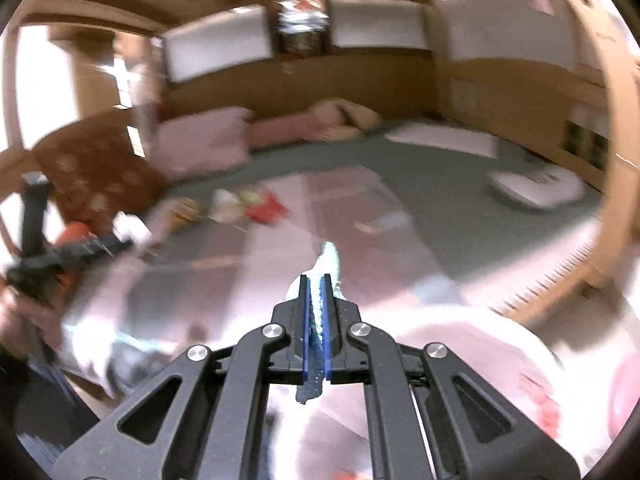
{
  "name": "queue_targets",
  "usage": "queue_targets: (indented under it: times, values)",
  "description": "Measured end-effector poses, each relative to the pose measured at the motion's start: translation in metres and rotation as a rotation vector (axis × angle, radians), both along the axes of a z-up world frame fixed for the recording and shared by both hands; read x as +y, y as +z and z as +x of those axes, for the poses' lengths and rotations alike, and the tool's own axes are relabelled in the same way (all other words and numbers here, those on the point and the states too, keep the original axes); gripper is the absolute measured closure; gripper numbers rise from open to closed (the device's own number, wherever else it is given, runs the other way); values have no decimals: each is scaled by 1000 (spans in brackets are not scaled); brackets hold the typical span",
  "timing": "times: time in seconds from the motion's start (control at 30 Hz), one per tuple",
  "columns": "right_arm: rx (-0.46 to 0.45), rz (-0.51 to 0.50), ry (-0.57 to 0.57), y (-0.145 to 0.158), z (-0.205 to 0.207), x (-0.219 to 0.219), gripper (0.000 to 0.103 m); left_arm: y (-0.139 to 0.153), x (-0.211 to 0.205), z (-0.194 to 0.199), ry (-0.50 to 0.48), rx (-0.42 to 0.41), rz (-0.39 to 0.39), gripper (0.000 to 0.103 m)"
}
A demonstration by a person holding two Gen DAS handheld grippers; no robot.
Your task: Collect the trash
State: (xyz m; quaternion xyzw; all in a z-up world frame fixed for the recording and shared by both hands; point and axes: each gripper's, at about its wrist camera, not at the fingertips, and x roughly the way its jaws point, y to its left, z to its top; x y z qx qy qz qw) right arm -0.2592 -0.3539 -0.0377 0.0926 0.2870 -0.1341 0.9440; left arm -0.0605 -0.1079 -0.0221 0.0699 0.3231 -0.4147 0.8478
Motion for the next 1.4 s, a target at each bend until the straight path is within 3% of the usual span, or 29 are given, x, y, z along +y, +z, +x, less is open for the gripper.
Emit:
queue_targets:
  times: [0.03,0.1,0.13,0.17,0.3,0.37,0.4,0.43,0.6,0.77,1.0,1.13,1.2,1.27,1.4]
  values:
    - [31,10,-27,-10,-6,-9,94,2,-19,-12,-58,11,1,91]
    - [101,36,-104,-30,-16,-27,65,4,-55,-33,-157,43,11,91]
    - [104,43,-141,-33,-21,-33,43,3,-77,-46,-211,65,20,91]
    - [81,50,-178,-31,-29,-39,41,2,-92,-56,-247,81,24,91]
    - [-156,42,-311,13,-64,-55,32,-11,-159,-97,-402,170,52,89]
    - [-226,35,-323,34,-71,-56,30,-20,-183,-107,-436,233,69,67]
    - [-240,33,-319,40,-72,-57,30,-25,-192,-109,-439,259,79,32]
    - [-256,24,-314,47,-71,-56,30,-27,-196,-109,-421,254,83,18]
    - [-245,1,-239,46,-57,-44,30,-13,-168,-79,-311,214,40,18]
    - [-182,39,-101,24,-2,-6,30,10,-78,-21,-61,46,55,13]
    - [-161,54,146,23,100,81,29,6,42,51,280,-23,92,11]
    - [-179,68,233,35,157,127,27,-6,94,78,441,-17,84,11]
    - [-186,53,253,40,186,147,26,-13,112,84,504,-39,98,11]
    - [-186,52,260,37,211,158,26,-20,128,93,575,-9,129,11]
    - [-145,14,250,11,236,171,26,-20,153,99,623,78,22,11]
